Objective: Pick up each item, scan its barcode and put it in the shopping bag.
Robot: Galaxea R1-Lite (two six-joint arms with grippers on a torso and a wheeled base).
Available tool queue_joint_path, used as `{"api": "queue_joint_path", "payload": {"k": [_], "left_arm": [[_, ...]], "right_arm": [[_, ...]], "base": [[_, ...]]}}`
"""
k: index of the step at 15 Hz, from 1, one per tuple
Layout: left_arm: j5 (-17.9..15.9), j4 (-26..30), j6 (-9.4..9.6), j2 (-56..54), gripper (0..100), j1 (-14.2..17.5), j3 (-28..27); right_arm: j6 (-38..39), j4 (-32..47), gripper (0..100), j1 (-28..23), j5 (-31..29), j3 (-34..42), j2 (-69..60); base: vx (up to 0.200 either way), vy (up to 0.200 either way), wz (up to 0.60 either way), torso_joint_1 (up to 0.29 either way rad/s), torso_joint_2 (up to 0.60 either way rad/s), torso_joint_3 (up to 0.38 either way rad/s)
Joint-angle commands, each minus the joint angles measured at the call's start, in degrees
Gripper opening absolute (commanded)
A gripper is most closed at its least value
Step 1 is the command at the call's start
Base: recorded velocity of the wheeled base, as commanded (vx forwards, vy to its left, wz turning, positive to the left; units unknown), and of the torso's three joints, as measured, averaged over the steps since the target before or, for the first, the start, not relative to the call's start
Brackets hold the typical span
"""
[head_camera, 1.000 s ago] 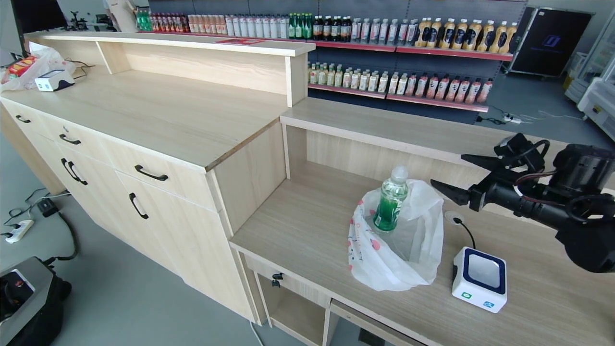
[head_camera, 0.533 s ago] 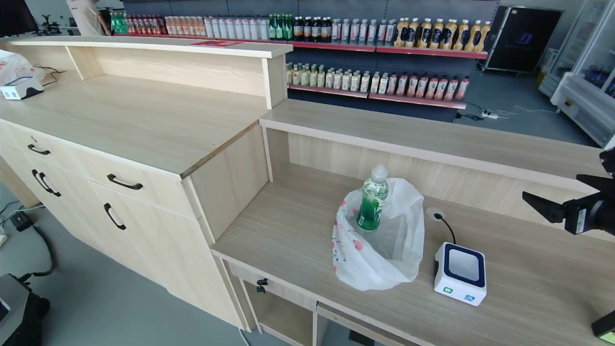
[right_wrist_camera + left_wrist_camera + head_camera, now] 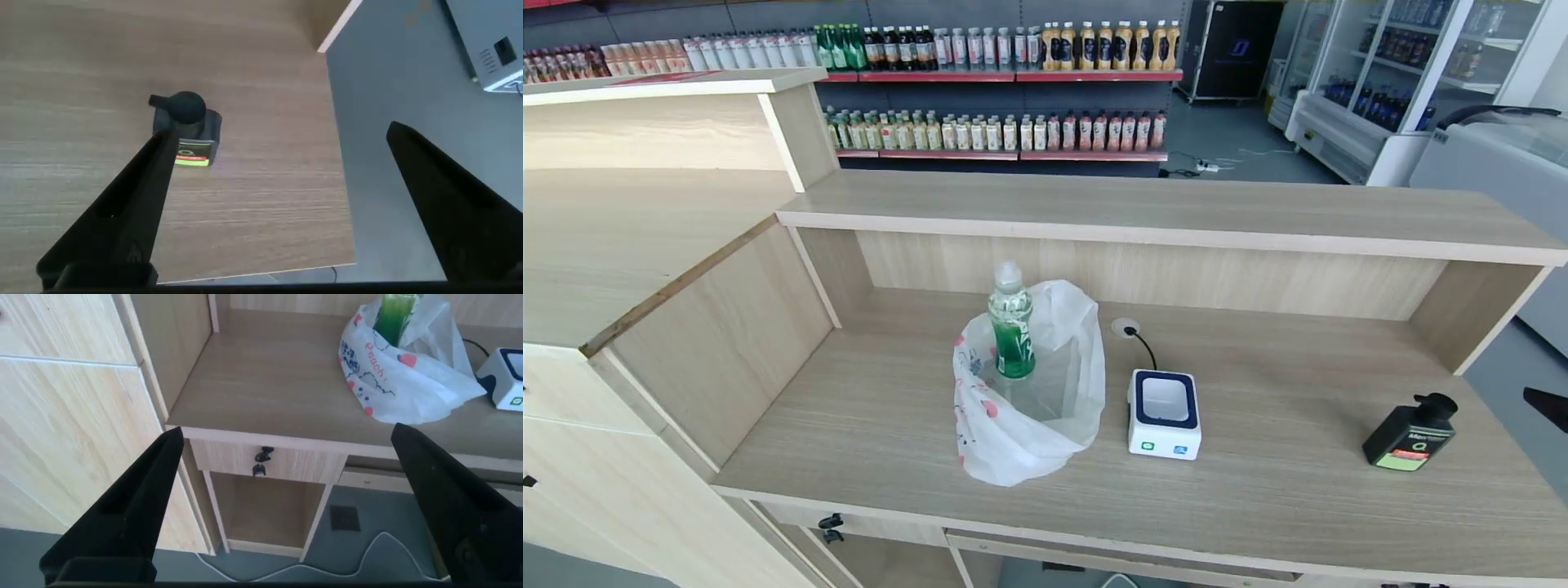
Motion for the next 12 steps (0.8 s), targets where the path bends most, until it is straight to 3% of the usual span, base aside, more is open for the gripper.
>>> {"api": "queue_joint_path", "payload": {"k": [1,5,12], "left_arm": [[0.00,0.00,-0.01,0.06,100,-0.02,0.00],[0.00,0.00,-0.01,0.06,100,-0.02,0.00],[0.00,0.00,-0.01,0.06,100,-0.02,0.00]], "right_arm": [[-0.76,0.10,100,-1.96,5.31,-1.15,5.29],[-9.20,4.41,100,-5.30,7.77,-4.41,8.71],[-17.11,3.79,100,-9.95,7.95,-6.69,15.22]], "base": [[0.000,0.000,0.00,-0.159,0.37,0.227],[0.000,0.000,0.00,-0.122,0.31,0.178],[0.000,0.000,0.00,-0.004,0.01,0.006]]}}
